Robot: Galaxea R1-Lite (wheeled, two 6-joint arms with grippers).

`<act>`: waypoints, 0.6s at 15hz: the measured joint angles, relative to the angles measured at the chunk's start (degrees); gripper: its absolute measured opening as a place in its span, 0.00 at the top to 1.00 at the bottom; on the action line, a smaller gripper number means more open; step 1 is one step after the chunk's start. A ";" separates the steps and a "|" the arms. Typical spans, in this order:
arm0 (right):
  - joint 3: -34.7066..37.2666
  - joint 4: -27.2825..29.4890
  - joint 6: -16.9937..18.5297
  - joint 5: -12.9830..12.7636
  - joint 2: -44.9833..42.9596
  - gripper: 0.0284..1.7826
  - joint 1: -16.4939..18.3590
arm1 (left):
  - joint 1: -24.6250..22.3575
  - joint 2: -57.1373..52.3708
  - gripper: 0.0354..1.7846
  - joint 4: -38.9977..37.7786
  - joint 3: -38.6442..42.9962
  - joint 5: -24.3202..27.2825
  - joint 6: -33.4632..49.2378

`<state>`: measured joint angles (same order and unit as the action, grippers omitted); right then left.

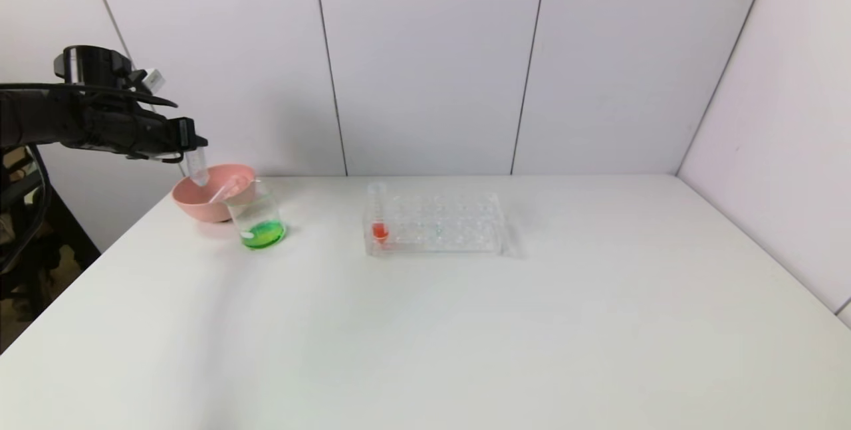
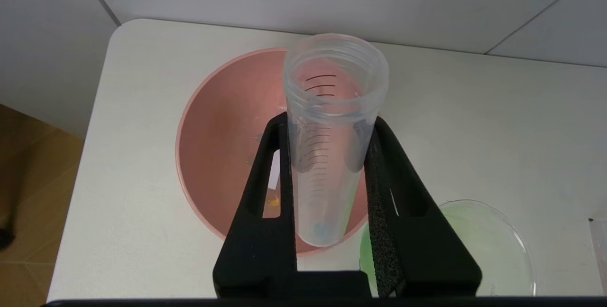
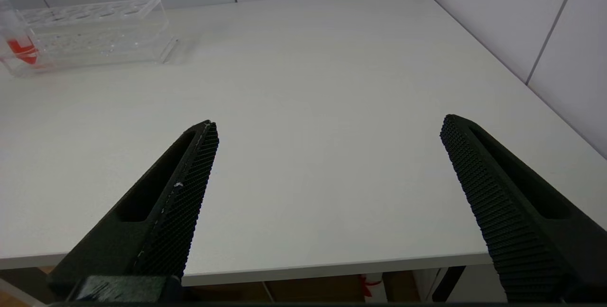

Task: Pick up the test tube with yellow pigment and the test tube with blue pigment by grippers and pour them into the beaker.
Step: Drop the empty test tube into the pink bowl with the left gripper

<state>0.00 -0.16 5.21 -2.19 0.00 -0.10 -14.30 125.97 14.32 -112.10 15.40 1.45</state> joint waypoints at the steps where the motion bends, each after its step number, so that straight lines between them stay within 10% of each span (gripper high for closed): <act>1: 0.00 0.00 0.00 0.00 0.00 0.04 0.00 | 0.02 0.24 0.77 0.15 -0.16 -0.02 -0.02; 9: 0.00 0.00 -0.02 0.00 0.00 0.04 0.00 | 0.06 1.13 0.56 0.28 -0.90 -0.11 -0.60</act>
<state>0.00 -0.16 5.18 -2.19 0.00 -0.10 -14.24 127.10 14.60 -113.01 15.29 0.85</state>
